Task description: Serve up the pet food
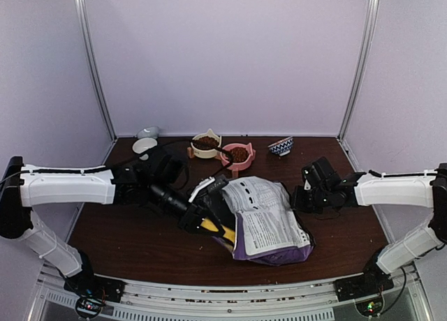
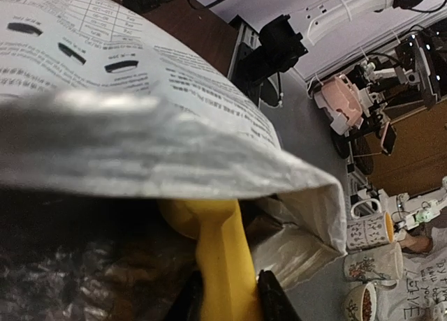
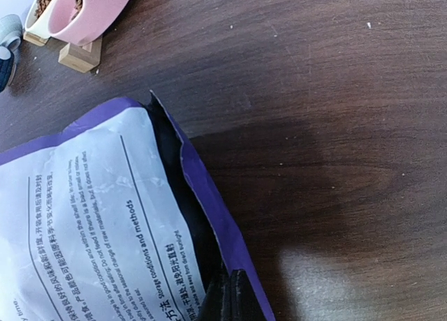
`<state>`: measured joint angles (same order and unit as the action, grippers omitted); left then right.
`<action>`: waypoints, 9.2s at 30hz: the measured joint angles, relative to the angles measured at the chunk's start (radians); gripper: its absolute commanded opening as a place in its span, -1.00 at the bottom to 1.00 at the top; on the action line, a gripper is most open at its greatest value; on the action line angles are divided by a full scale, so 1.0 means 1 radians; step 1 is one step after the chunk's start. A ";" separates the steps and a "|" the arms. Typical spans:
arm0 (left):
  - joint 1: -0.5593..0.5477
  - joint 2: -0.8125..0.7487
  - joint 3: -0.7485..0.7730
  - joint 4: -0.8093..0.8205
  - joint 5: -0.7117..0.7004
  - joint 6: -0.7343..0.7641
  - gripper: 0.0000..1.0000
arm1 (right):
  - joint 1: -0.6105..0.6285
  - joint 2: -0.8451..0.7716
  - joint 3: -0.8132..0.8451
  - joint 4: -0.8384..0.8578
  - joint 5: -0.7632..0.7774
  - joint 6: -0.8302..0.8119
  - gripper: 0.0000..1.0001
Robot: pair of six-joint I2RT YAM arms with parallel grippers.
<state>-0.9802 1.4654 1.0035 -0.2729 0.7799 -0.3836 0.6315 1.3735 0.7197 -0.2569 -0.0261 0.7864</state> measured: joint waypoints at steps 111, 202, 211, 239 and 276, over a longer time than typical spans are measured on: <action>0.308 -0.435 -0.345 0.645 -0.043 -0.982 -1.00 | 0.433 -0.364 0.335 -0.322 0.207 -0.257 -1.00; 0.523 0.613 0.741 -0.032 -0.272 -0.370 -1.00 | 0.389 -0.279 0.143 -0.068 -0.101 -0.203 -1.00; 0.480 0.624 0.842 -0.156 -0.365 -0.262 -1.00 | 0.389 -0.279 0.143 -0.068 -0.102 -0.203 -1.00; 0.369 0.422 0.732 -0.298 -0.642 0.040 -1.00 | 0.389 -0.270 0.152 -0.068 -0.088 -0.199 -1.00; 0.451 0.092 -0.245 0.410 -0.377 -0.350 0.33 | 0.389 -0.190 0.174 -0.007 -0.071 -0.147 -1.00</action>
<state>-0.5289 1.5570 0.7582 0.1375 0.4026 -0.7334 1.0203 1.1831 0.8932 -0.2638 -0.0971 0.6395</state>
